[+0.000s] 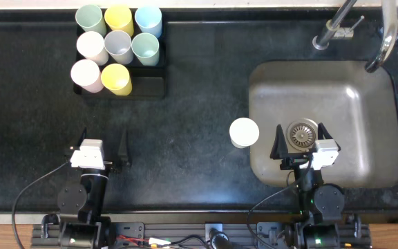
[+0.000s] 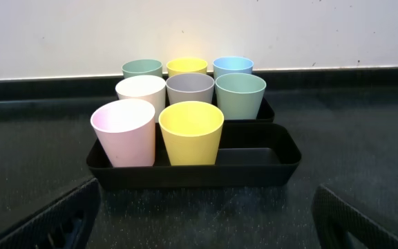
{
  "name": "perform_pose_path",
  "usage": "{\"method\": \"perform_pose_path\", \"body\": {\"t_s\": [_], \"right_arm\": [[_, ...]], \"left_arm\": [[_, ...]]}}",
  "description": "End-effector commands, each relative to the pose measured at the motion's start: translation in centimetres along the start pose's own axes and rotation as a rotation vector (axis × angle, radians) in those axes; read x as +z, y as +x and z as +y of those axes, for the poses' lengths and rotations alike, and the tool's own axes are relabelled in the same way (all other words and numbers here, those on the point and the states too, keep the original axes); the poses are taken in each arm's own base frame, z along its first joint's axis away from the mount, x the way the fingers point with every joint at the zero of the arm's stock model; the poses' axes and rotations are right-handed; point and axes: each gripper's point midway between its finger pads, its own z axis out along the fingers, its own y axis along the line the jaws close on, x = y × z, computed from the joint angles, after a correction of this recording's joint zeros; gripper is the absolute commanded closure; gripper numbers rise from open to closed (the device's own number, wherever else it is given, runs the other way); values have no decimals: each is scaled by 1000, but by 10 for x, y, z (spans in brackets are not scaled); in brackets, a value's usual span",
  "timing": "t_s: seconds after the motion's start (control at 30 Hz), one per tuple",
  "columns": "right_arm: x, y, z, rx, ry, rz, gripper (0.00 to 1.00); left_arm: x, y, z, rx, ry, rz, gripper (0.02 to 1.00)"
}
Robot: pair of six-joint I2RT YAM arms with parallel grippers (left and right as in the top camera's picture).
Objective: Store Cups
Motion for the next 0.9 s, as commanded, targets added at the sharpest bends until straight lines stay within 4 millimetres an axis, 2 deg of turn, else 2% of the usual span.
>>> {"method": "perform_pose_path", "body": {"t_s": [0.03, 0.73, 0.9], "right_arm": [[0, 3, -1, -6, 3, 1, 3], [0, 2, -1, -6, 3, -2, 3], [-11, -40, 14, 12, -57, 3, 3]], "left_arm": [[0, 1, 1, 22, -9, -6, 23], [0, 1, 1, 22, -9, -6, 20], [0, 1, 1, 22, -9, -6, 20]]}}
